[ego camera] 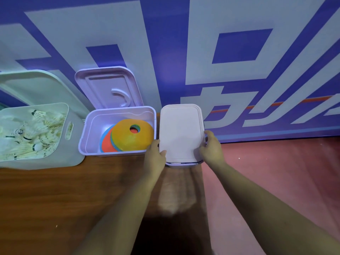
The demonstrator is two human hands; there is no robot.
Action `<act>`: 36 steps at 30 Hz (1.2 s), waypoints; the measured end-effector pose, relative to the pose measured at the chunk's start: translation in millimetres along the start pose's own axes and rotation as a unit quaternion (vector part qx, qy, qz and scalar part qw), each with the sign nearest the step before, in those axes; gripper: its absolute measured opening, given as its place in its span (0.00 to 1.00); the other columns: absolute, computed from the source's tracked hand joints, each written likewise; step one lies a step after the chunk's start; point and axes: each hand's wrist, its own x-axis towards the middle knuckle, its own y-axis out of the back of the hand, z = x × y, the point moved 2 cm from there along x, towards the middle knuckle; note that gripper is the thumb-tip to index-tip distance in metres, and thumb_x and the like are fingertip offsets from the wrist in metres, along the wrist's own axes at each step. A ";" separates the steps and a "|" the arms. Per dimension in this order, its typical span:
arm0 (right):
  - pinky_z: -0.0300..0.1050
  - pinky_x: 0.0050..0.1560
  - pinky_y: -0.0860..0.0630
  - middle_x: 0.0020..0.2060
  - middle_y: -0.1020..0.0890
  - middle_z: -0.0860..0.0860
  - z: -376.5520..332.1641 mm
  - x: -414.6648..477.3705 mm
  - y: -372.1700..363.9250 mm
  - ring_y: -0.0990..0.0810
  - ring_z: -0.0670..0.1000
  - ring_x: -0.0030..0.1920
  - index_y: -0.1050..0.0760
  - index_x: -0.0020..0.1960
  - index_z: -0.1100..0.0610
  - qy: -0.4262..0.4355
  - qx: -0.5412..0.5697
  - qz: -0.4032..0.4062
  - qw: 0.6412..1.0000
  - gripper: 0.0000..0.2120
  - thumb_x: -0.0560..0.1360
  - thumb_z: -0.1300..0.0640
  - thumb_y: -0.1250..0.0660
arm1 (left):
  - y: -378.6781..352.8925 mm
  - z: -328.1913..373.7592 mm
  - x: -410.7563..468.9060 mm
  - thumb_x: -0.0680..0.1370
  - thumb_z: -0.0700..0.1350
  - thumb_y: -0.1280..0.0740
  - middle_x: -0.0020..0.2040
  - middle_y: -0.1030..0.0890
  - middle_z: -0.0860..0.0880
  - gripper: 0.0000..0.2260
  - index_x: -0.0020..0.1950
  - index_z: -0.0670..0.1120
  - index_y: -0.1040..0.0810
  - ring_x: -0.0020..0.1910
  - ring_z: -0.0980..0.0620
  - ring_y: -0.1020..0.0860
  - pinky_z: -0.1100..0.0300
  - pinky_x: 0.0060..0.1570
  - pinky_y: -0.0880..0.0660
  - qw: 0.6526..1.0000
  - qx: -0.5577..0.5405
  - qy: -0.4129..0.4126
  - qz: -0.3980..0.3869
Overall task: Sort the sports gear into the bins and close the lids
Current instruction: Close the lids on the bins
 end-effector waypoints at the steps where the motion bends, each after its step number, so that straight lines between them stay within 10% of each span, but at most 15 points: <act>1: 0.42 0.45 0.32 0.50 0.24 0.50 -0.9 0.1 0.3 0.25 0.54 0.48 0.29 0.62 0.57 0.002 0.001 -0.004 1.000 0.20 0.72 0.67 0.40 | -0.1 -0.3 0.5 0.77 0.40 0.33 0.59 0.22 0.42 0.19 0.68 0.43 0.30 0.57 0.42 0.24 0.49 0.54 0.25 1.000 -0.003 0.003 -0.005; 17: 0.47 0.43 0.28 0.48 0.21 0.54 14.1 -1.0 -1.6 0.24 0.57 0.47 0.27 0.56 0.61 0.026 -0.043 0.008 0.999 0.15 0.71 0.66 0.40 | 2.5 -4.2 -4.5 0.76 0.38 0.33 0.45 0.23 0.49 0.18 0.64 0.47 0.32 0.45 0.46 0.21 0.47 0.42 0.18 0.998 -0.051 0.021 -0.024; 28: 0.45 0.52 0.31 0.55 0.28 0.57 25.0 -5.1 -6.7 0.29 0.55 0.51 0.28 0.58 0.63 0.016 -0.055 0.037 0.998 0.11 0.76 0.64 0.35 | -7.2 -11.3 -9.2 0.77 0.40 0.33 0.58 0.21 0.48 0.15 0.63 0.47 0.28 0.56 0.49 0.22 0.50 0.54 0.23 0.999 -0.047 -0.012 0.000; 36: 0.37 0.37 0.33 0.47 0.24 0.55 25.0 -7.2 -12.7 0.25 0.50 0.41 0.32 0.46 0.59 -0.013 -0.005 0.052 0.999 0.07 0.74 0.69 0.41 | -5.9 -11.5 -4.1 0.77 0.39 0.33 0.54 0.19 0.48 0.13 0.60 0.44 0.26 0.52 0.49 0.21 0.57 0.48 0.27 1.000 -0.021 -0.015 0.001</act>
